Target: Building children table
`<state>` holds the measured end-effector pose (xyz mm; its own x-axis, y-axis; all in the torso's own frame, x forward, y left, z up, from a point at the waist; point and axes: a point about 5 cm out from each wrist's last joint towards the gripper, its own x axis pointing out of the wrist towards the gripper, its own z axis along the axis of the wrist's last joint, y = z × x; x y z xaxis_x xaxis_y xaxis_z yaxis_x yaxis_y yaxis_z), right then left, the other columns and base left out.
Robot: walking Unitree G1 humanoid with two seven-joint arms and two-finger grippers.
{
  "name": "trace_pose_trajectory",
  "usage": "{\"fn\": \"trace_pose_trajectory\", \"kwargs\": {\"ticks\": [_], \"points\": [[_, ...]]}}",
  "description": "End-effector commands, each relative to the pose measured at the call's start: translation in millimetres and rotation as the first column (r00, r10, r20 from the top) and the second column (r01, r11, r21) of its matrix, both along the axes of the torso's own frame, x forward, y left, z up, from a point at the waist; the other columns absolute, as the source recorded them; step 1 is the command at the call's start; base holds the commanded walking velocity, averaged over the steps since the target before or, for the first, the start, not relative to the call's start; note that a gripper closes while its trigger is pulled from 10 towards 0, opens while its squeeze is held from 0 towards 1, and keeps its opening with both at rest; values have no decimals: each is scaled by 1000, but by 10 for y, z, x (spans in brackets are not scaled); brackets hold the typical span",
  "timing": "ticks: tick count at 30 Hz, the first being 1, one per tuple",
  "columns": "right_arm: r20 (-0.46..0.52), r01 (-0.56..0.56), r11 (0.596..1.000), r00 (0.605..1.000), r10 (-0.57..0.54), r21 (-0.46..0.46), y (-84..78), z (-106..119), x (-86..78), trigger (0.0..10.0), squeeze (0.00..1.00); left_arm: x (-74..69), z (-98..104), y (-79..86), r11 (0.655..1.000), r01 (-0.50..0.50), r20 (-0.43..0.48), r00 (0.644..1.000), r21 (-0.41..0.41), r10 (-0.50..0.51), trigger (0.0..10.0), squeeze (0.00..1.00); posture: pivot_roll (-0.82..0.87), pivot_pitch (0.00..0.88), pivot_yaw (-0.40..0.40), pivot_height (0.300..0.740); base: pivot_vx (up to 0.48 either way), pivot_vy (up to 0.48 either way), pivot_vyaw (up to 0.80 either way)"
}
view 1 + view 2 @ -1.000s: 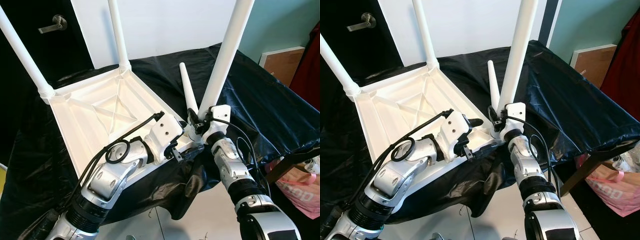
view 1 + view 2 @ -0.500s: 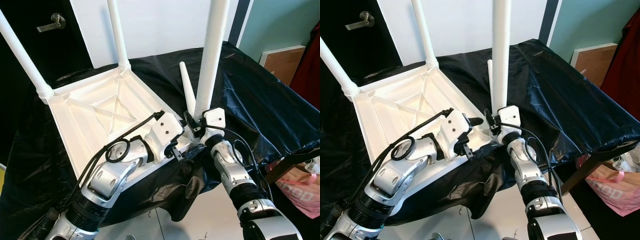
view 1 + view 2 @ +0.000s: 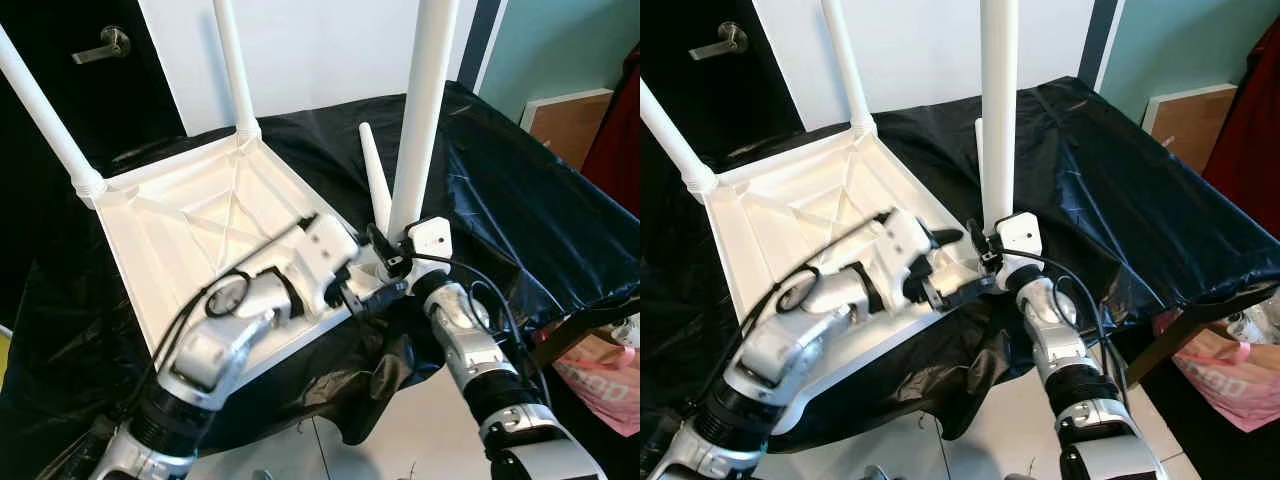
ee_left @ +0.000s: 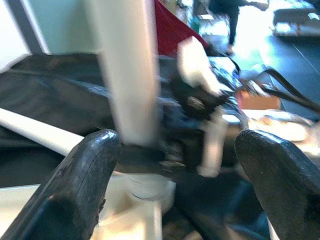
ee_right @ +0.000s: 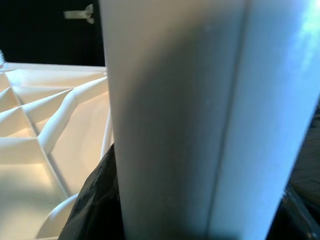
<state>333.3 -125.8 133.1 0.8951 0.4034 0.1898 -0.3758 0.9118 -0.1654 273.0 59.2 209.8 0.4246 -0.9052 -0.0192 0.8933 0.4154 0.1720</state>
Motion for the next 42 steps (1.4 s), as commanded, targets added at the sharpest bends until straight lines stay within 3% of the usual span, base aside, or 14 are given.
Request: {"fn": "trace_pose_trajectory", "kwargs": {"ticks": [1,9,10,13,16,20,27,35,36,42], "points": [[-67,9,1000,998,-10,-11,-66,-110,-23,10000,0,12,15,48,1000,20,-19,1000,-9,-20,10000,1000,-66,26,40,740,0,0,0],[-4,-18,1000,1000,18,-21,-187,128,8,10000,0,163,88,224,998,-50,45,998,41,48,10000,1000,-71,26,38,740,0,0,0],[-1,-46,999,999,46,-17,-182,175,7,10000,0,181,127,235,998,-52,57,997,34,50,10000,0,-71,26,36,740,0,0,0],[5,-102,995,995,102,-18,-152,249,-6,10000,0,180,197,227,1000,-25,64,998,8,24,10000,0,-72,24,34,740,0,0,0],[10,-177,984,984,177,-32,-107,343,-33,10000,0,122,317,154,996,74,54,996,-58,-71,10000,0,-72,18,29,740,0,0,0],[-3,-243,968,970,243,-55,-81,409,-50,10000,0,24,452,37,969,214,70,976,-120,-207,10000,0,-74,8,24,740,0,0,0],[-25,-316,945,949,315,-80,-60,469,-72,10000,0,-9,584,-56,934,315,92,949,-171,-303,10000,0,-83,0,22,740,0,0,0],[-58,-395,911,918,391,-117,-28,475,-135,10000,0,50,636,-146,931,334,109,941,-149,-320,10000,0,-91,0,23,740,0,0,0],[-83,-440,889,898,433,-128,-2,455,-181,10000,0,53,666,-178,925,348,105,936,-155,-335,10000,0,-90,0,22,740,0,0,0],[-147,-513,846,857,494,-146,26,379,-255,10000,0,78,720,-232,916,348,80,937,-200,-339,10000,0,-88,0,19,740,0,0,0]]}}
